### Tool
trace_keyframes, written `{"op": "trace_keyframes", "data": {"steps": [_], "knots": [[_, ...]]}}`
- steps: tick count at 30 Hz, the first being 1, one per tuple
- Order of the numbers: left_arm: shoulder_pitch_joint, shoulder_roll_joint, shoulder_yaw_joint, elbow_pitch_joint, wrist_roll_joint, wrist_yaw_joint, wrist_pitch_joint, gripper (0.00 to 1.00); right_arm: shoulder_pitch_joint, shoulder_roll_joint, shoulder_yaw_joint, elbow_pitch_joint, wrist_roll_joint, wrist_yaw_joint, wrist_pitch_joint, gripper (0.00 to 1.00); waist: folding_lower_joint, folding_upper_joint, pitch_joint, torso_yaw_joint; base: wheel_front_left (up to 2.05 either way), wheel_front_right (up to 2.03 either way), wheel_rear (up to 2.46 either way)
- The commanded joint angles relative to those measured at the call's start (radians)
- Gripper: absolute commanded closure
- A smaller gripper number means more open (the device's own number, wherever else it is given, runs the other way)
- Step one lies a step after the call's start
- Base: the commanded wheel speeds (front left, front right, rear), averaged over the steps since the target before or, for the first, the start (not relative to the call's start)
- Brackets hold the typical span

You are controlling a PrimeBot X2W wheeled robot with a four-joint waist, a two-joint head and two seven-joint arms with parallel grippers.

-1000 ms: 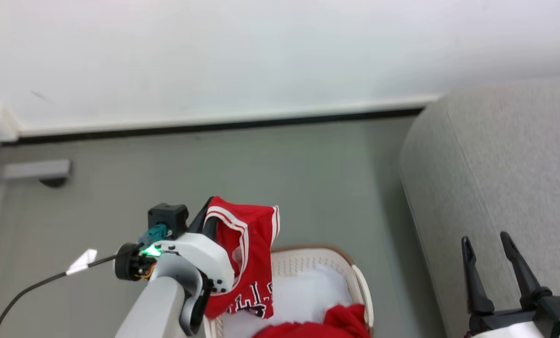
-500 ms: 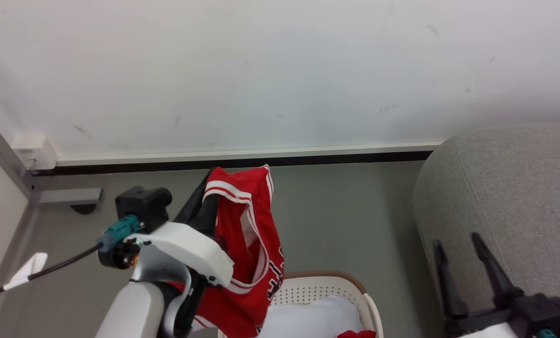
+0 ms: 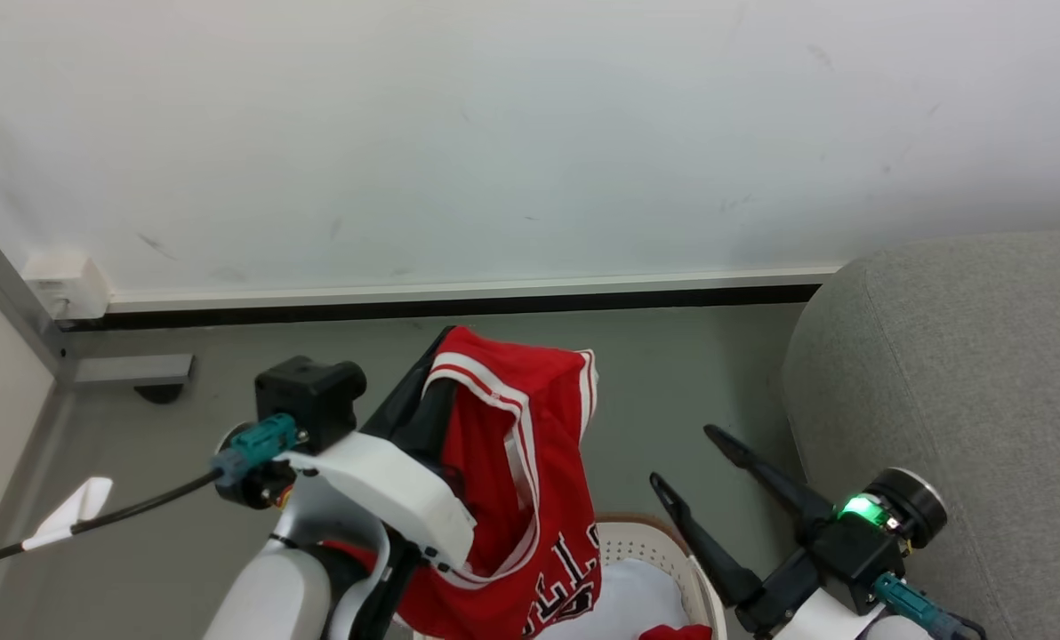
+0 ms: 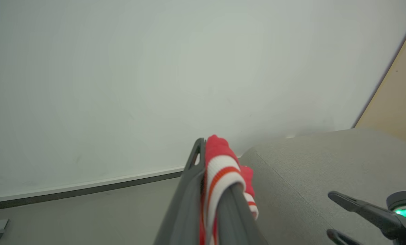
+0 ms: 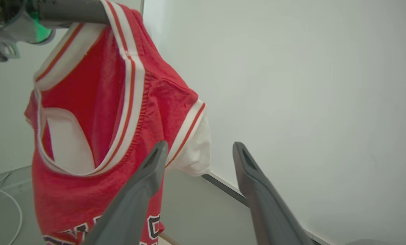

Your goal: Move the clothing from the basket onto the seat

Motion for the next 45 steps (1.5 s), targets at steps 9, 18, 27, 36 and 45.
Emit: {"op": "trace_keyframes", "data": {"steps": [9,18,27,36,45], "knots": [[-0.041,-0.001,-0.047,-0.051,0.001,-0.023,0.031,1.00,-0.135,-0.018,0.268,0.165,0.281,-0.002,0.005,0.00,0.0001,-0.0001,0.000,0.011,0.00,0.00,0.00],[-0.066,-0.009,-0.087,-0.085,0.002,-0.036,0.057,1.00,-0.260,-0.012,0.459,0.269,0.502,-0.002,0.002,0.00,0.0001,-0.0001,-0.010,0.020,0.00,0.00,0.00],[-0.083,-0.018,-0.131,-0.105,-0.024,-0.051,0.090,1.00,-0.362,-0.034,0.643,0.279,0.717,-0.002,0.000,0.00,0.0001,-0.0001,-0.022,0.041,0.00,0.00,0.00],[-0.089,-0.022,-0.138,-0.088,-0.041,-0.044,0.081,1.00,-0.387,-0.041,0.652,0.179,0.854,-0.002,0.001,1.00,0.0001,-0.0001,-0.023,0.053,0.00,0.00,0.00],[-0.071,-0.002,-0.122,-0.049,-0.018,-0.026,0.053,0.52,-0.301,-0.090,0.442,0.069,0.831,-0.002,0.000,1.00,0.0001,-0.0001,-0.011,0.023,0.00,0.00,0.00]]}}
